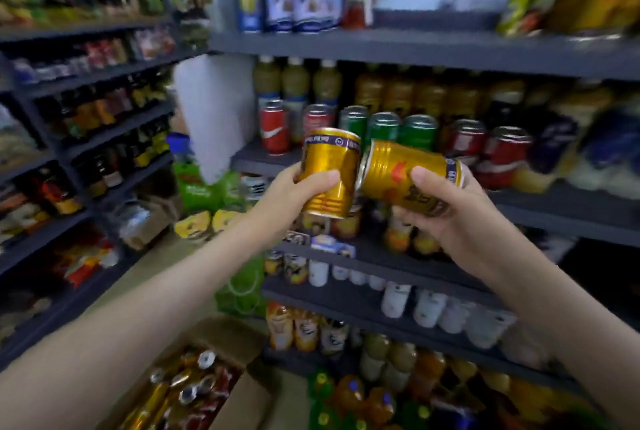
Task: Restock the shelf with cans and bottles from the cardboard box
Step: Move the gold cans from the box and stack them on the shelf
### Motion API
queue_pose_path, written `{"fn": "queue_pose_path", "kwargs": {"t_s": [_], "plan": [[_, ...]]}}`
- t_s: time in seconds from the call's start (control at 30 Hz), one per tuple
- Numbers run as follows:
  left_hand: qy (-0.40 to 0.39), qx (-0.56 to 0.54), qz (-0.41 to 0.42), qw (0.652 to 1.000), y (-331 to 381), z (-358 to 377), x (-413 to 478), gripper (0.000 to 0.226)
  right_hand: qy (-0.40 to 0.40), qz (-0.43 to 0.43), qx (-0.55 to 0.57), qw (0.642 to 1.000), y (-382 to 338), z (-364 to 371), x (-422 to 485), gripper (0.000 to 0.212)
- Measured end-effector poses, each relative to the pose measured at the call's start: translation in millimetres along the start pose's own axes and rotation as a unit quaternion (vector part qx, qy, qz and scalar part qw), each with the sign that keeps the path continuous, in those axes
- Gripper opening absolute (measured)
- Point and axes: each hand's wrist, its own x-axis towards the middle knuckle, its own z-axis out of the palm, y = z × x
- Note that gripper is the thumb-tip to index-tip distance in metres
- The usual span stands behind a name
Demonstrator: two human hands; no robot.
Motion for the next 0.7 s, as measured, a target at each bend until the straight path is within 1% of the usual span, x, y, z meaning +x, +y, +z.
{"fn": "queue_pose_path", "kwargs": {"t_s": [0.1, 0.17, 0.23, 0.3, 0.37, 0.47, 0.53, 0.63, 0.7], "plan": [[-0.053, -0.045, 0.014, 0.997, 12, 99, 26, 0.041, 0.052, -0.038, 0.041, 0.997, -52, -67, -32, 0.071], [-0.083, -0.08, 0.016, 0.993, 22, 156, 41, 0.042, 0.083, -0.075, 0.075, 0.991, -83, -101, -48, 0.079], [-0.107, -0.114, 0.02, 0.988, 34, 205, 51, 0.04, 0.101, -0.114, 0.106, 0.983, -111, -124, -59, 0.079], [-0.122, -0.129, 0.028, 0.984, 48, 242, 61, 0.044, 0.112, -0.151, 0.134, 0.973, -135, -140, -65, 0.072], [-0.124, -0.141, 0.033, 0.982, 64, 269, 69, 0.046, 0.105, -0.183, 0.145, 0.967, -155, -151, -67, 0.063], [-0.117, -0.142, 0.051, 0.982, 87, 295, 84, 0.053, 0.093, -0.217, 0.126, 0.963, -180, -161, -68, 0.06], [-0.115, -0.142, 0.06, 0.981, 98, 305, 94, 0.059, 0.108, -0.243, 0.093, 0.96, -191, -165, -65, 0.061], [-0.125, -0.111, 0.084, 0.982, 108, 317, 108, 0.06, 0.14, -0.288, 0.058, 0.946, -203, -166, -54, 0.058], [-0.137, -0.096, 0.089, 0.982, 114, 324, 115, 0.061, 0.139, -0.31, 0.044, 0.939, -212, -167, -42, 0.058]]}}
